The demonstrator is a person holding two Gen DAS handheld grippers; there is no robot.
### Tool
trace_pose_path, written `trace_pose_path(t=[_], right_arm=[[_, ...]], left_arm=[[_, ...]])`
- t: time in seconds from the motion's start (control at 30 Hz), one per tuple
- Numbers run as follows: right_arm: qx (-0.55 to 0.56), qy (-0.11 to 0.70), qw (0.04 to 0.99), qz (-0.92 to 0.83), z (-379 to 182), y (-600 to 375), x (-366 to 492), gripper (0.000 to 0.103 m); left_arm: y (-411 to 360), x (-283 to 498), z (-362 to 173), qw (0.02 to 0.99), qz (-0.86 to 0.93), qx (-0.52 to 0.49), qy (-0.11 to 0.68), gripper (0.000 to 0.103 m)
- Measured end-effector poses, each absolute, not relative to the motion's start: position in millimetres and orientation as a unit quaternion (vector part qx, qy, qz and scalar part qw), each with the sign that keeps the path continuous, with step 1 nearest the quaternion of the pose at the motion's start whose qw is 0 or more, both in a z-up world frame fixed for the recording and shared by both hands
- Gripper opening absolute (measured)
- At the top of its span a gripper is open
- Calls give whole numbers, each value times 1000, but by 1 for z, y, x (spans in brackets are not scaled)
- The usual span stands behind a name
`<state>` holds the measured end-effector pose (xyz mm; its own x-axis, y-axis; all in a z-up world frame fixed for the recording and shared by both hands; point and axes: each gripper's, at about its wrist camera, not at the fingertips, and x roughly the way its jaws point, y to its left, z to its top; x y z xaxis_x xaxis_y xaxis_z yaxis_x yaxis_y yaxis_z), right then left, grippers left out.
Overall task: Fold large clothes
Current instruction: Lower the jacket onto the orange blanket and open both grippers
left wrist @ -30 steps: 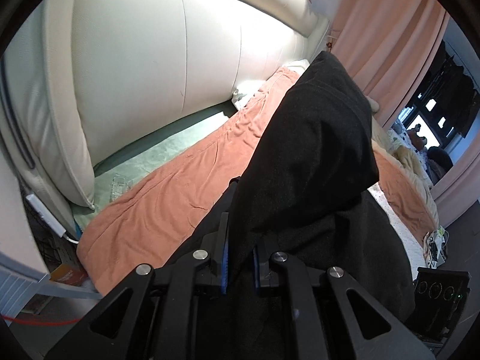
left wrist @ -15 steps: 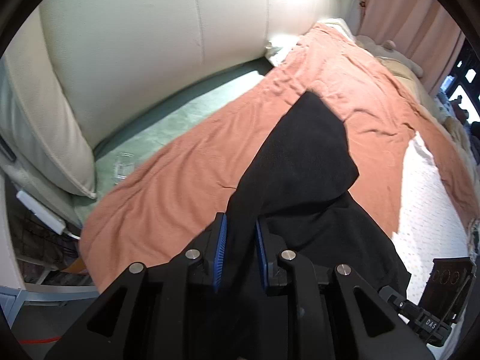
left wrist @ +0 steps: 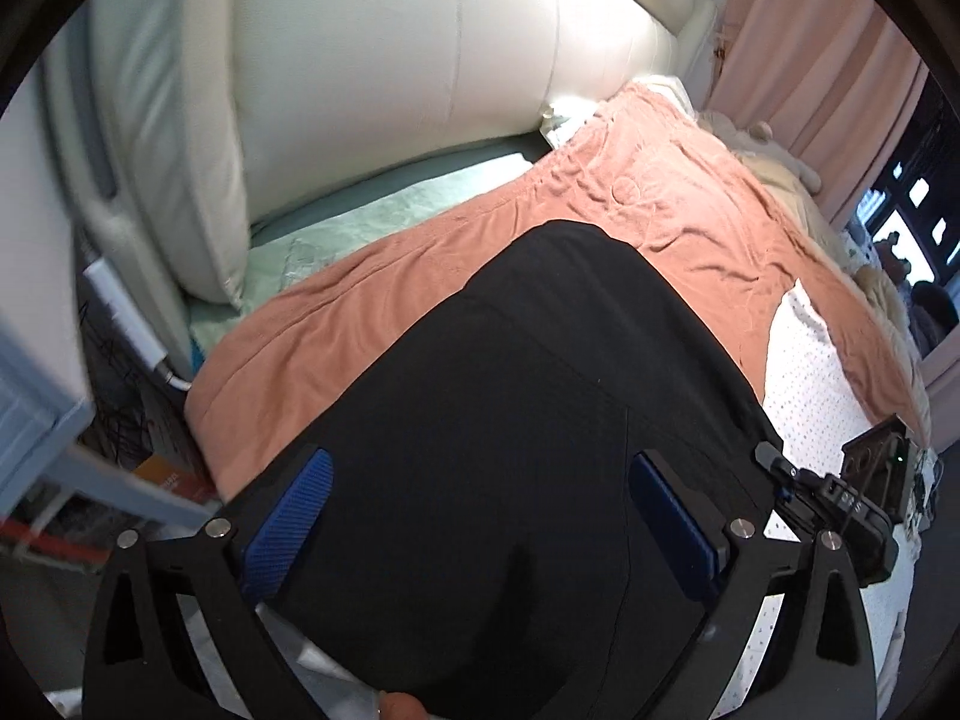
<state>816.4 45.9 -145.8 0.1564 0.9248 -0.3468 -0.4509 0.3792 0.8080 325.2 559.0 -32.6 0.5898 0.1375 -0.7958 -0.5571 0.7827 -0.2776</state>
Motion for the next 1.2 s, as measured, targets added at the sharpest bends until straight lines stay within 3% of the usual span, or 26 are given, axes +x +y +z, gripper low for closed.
trace_pose_path(t=[0.23,0.47,0.57,0.63,0.73,0.87,0.97,1.07,1.2], right_arm=[[280,427,711,483,-152,60,802,5],[286,428,706,487,-157,62,805,5],[292,430,702,487,-160,63,808,5],[291,428,702,489,-157,64,806,5],[290,412,709,494,-147,63,803,4],[298,401,714,491,-143,56,806,4],[271,442,716,467,-160,64,814,5],[264,495,707,430,-190,71,822,13],[249,513,716,402,-196,66,820,51]], left_arm=[[546,259,-51,857,240,-283,356,101],[559,238,-108,837,241,-361,334,100],[567,239,-136,817,235,-402,338,84],[569,241,-147,813,216,-427,331,66],[565,244,-141,822,217,-415,325,57],[563,251,-131,829,204,-409,322,53],[561,257,-137,826,217,-401,331,53],[561,258,-148,818,230,-402,340,53],[553,253,-152,817,239,-398,343,54]])
